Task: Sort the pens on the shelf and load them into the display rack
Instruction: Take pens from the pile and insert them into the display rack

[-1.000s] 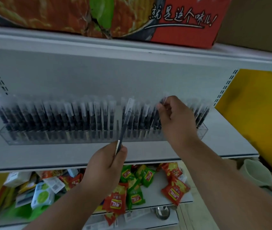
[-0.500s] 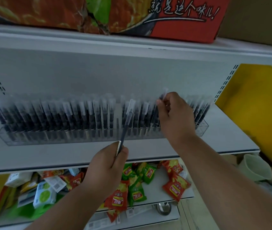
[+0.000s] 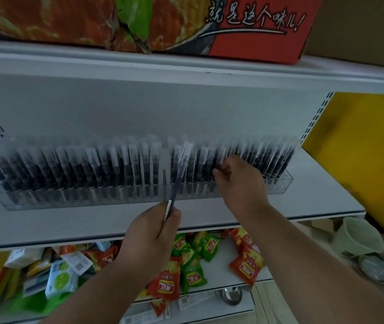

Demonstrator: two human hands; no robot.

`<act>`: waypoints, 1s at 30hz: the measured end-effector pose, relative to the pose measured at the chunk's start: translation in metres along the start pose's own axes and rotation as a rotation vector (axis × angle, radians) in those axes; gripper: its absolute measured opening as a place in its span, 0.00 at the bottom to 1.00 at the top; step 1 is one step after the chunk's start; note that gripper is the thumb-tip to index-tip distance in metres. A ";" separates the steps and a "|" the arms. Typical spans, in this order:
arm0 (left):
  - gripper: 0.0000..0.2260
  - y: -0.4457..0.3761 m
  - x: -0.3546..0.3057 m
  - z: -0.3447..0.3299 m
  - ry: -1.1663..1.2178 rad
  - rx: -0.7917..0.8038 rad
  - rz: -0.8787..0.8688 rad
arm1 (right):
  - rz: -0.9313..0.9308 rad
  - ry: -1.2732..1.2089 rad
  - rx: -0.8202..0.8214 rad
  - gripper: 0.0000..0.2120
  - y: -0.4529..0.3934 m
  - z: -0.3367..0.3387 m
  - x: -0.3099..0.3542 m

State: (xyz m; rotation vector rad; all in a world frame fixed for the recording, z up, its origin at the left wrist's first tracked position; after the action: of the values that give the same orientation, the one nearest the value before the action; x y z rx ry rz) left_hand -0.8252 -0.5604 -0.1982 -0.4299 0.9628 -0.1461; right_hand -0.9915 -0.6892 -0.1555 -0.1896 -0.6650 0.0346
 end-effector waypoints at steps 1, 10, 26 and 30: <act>0.16 -0.001 0.001 0.000 -0.001 -0.005 0.003 | -0.009 -0.030 -0.018 0.08 0.002 0.004 -0.003; 0.16 -0.022 -0.015 -0.018 -0.132 0.077 -0.169 | -0.017 -0.450 0.212 0.09 0.021 0.026 0.026; 0.22 -0.048 -0.015 -0.046 -0.752 0.153 -0.326 | 0.138 -0.187 -0.110 0.04 -0.012 0.066 0.009; 0.24 -0.049 -0.014 -0.051 -0.795 0.168 -0.317 | 0.192 -0.167 -0.109 0.05 -0.012 0.054 0.010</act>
State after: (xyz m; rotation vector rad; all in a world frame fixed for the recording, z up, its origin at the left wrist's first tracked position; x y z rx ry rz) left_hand -0.8713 -0.6150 -0.1925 -0.4310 0.0958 -0.3115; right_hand -1.0171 -0.6917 -0.1054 -0.3582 -0.8144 0.2004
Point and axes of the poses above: each hand's wrist, its own y-axis away from the middle knuckle, its own z-axis out of the back of the hand, x = y × z, the point moved 7 cm from there along -y, towards the middle knuckle, and after that the axes turned 15 degrees about -z, right-handed, at the moved point
